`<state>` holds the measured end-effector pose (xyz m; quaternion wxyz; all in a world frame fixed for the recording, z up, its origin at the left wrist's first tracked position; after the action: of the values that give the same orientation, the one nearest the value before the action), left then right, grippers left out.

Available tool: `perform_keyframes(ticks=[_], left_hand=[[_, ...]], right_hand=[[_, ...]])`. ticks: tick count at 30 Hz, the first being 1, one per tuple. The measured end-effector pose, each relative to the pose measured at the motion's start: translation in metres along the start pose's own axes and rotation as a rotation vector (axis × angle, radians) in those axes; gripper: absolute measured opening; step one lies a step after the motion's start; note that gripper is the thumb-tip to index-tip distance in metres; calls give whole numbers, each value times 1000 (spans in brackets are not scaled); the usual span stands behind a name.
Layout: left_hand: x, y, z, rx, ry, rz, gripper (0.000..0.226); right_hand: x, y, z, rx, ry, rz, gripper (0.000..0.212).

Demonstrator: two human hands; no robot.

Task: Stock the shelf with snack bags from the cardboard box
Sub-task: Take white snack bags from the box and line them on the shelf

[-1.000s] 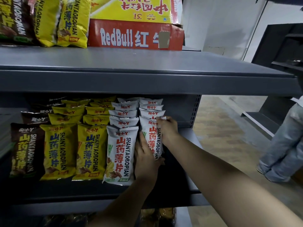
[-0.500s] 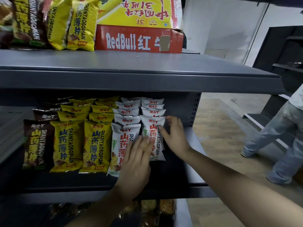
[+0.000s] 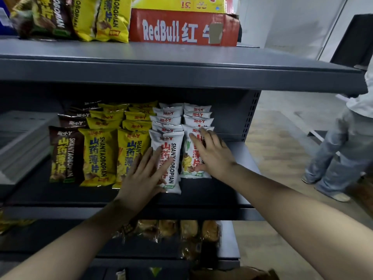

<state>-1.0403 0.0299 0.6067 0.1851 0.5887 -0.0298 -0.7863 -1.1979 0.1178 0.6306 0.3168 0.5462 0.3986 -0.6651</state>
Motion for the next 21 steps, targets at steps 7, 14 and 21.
perform_keyframes(ticks=[7,14,21], left_hand=[[3,-1,18,-58,-44,1,116],[6,-1,22,-71,-38,20,116],[0,-9,19,-142,62,-5,105]], right_hand=[[8,-1,3,-4,46,-15,125],[9,0,6,21,47,-34,123],[-1,13,-11,37,10,-44,106]])
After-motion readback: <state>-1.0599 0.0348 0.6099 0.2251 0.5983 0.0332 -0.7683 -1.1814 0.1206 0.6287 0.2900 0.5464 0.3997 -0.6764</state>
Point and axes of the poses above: each hand's wrist, its own z-axis towards the middle knuckle, its own x-axis out of the palm, y = z × x, the point moved 8 cm from there along z, towards the middle knuckle, and after that the axes turned 7 degrees about y, right-handed, at the moved point
